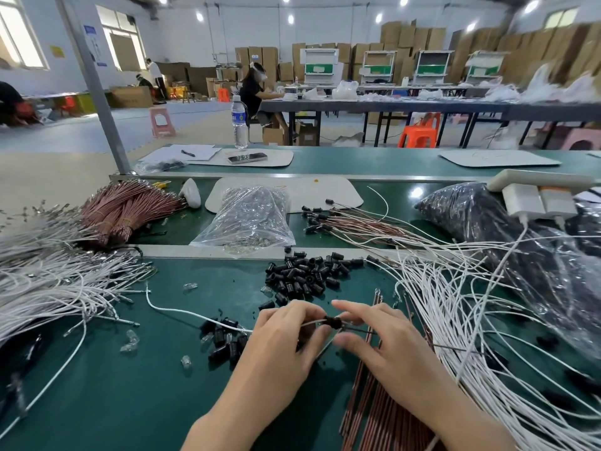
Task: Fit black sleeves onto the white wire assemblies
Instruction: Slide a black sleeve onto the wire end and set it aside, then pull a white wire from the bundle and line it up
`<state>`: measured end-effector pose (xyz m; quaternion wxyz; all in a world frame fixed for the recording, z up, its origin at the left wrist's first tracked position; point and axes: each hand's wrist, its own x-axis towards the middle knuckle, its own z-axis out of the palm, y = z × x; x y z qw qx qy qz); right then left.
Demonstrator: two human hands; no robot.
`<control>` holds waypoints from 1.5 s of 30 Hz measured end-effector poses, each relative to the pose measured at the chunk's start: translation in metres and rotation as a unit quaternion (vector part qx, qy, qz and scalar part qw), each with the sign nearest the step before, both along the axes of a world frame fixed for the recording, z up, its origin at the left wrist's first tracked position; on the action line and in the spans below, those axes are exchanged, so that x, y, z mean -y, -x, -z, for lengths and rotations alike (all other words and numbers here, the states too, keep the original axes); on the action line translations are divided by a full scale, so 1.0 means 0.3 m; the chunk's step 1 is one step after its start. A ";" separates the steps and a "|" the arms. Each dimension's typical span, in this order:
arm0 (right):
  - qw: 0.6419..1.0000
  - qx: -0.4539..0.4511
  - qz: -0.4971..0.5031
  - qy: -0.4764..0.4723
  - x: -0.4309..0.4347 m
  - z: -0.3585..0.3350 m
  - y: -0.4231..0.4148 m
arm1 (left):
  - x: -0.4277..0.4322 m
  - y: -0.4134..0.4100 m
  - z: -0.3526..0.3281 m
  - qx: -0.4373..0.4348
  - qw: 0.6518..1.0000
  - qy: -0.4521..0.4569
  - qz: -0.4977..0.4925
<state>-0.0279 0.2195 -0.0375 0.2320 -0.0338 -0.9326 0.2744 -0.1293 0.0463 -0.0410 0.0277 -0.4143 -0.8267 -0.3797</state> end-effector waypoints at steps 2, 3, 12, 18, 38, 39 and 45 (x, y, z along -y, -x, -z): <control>1.000 0.005 -0.005 0.022 -0.012 0.005 0.003 | 0.004 -0.001 -0.004 0.006 1.000 0.005 0.008; 1.000 -0.002 -0.003 0.022 -0.014 0.006 0.005 | 0.006 -0.002 -0.004 0.004 1.000 0.007 0.012; 1.000 -0.031 0.004 0.001 -0.013 0.001 0.005 | -0.005 -0.004 -0.007 -0.056 0.998 -0.012 0.014; 0.993 -0.082 0.076 0.048 -0.043 -0.021 0.000 | 0.016 0.016 -0.033 -0.101 0.991 -0.073 -0.043; 0.719 -0.303 0.245 0.575 -0.193 -0.092 -0.066 | 0.116 0.100 -0.075 -0.158 0.956 -0.142 -0.205; 0.711 -0.305 0.239 0.587 -0.195 -0.094 -0.068 | 0.116 0.103 -0.070 -0.138 0.958 -0.147 -0.206; 0.643 -0.336 0.215 0.654 -0.204 -0.103 -0.078 | 0.117 0.132 -0.038 -0.036 0.967 -0.131 -0.213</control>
